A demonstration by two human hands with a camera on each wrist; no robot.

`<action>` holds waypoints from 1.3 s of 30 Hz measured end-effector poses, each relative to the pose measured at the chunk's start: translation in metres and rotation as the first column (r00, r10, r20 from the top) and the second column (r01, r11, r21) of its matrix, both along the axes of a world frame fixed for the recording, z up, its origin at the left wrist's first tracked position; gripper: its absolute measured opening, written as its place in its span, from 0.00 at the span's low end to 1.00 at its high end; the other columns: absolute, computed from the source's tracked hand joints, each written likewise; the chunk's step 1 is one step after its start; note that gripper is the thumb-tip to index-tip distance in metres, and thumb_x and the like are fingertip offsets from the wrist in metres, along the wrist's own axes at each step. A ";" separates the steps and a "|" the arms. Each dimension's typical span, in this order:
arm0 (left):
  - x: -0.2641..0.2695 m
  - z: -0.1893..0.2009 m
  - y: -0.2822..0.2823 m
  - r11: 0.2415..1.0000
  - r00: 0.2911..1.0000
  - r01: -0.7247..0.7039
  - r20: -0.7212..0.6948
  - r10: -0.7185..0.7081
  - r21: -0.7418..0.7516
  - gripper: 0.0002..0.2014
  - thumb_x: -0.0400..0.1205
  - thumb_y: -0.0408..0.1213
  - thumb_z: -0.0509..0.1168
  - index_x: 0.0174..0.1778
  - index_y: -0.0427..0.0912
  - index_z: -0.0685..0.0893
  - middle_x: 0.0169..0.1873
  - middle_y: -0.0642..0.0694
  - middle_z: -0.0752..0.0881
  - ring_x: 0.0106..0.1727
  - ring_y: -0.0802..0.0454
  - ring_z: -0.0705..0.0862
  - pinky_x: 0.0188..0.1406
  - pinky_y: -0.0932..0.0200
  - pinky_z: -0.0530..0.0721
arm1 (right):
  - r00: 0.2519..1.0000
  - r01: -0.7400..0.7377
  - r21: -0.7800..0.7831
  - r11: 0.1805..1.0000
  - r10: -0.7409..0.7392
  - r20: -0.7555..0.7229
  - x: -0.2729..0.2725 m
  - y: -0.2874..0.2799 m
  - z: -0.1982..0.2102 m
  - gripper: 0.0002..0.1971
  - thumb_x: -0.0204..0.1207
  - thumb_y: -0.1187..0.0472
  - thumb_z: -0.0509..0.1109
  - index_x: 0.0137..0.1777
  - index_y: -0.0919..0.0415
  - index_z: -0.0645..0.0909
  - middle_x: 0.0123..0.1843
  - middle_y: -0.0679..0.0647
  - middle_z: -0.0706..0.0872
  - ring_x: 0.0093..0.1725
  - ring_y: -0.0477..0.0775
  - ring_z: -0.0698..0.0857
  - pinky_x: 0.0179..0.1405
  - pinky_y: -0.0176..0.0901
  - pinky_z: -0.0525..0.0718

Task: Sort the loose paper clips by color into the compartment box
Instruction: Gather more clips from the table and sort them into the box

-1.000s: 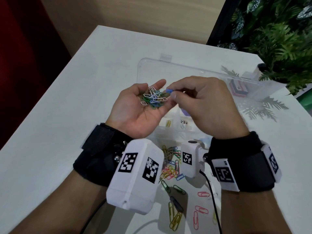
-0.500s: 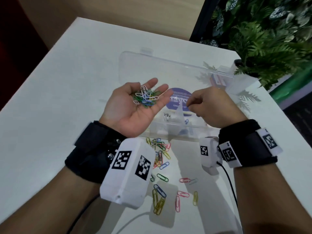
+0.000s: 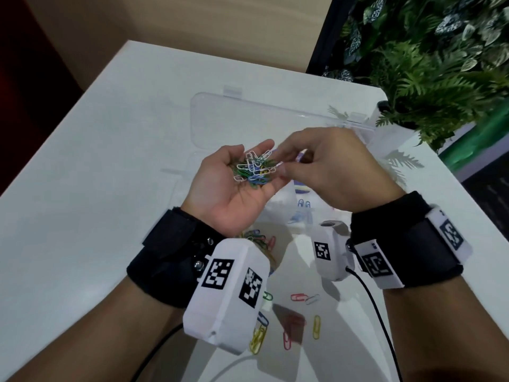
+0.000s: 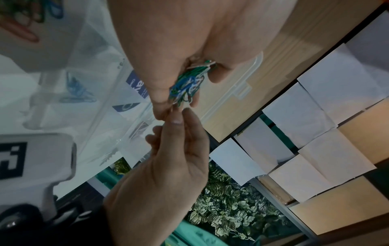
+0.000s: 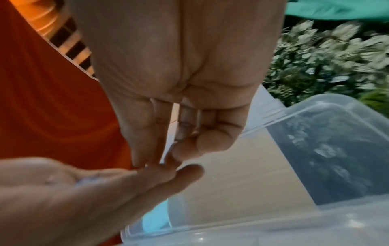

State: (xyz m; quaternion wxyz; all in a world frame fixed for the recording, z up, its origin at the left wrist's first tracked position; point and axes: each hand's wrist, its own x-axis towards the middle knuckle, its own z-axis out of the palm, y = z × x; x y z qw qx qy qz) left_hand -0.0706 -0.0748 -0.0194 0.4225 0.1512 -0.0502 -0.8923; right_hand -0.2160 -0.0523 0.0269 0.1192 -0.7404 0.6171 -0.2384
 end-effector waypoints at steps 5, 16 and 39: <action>-0.009 -0.002 -0.007 0.998 0.998 0.045 -0.045 -0.047 -0.034 0.27 0.82 0.37 0.49 0.77 0.30 0.69 0.63 0.31 0.79 0.50 0.34 0.86 0.49 0.44 0.88 | 0.995 -0.010 0.006 1.000 0.011 -0.099 0.003 -0.006 0.001 0.07 0.68 0.61 0.75 0.45 0.52 0.89 0.35 0.41 0.82 0.33 0.35 0.77 0.37 0.33 0.75; -0.011 -0.008 -0.005 0.996 0.998 0.055 -0.012 -0.056 -0.075 0.22 0.84 0.36 0.48 0.41 0.25 0.84 0.44 0.33 0.86 0.44 0.42 0.86 0.44 0.49 0.89 | 0.989 0.030 -0.001 1.000 -0.030 -0.144 0.013 -0.015 -0.006 0.06 0.71 0.57 0.72 0.46 0.53 0.88 0.41 0.48 0.86 0.42 0.47 0.81 0.41 0.40 0.78; 0.001 0.000 -0.001 0.995 0.997 0.044 0.069 -0.038 -0.093 0.20 0.86 0.39 0.49 0.63 0.31 0.79 0.68 0.29 0.79 0.61 0.33 0.83 0.67 0.43 0.78 | 0.985 0.014 0.085 0.996 -0.029 0.169 0.004 -0.011 0.013 0.12 0.74 0.71 0.65 0.48 0.54 0.84 0.32 0.47 0.85 0.23 0.35 0.81 0.28 0.26 0.73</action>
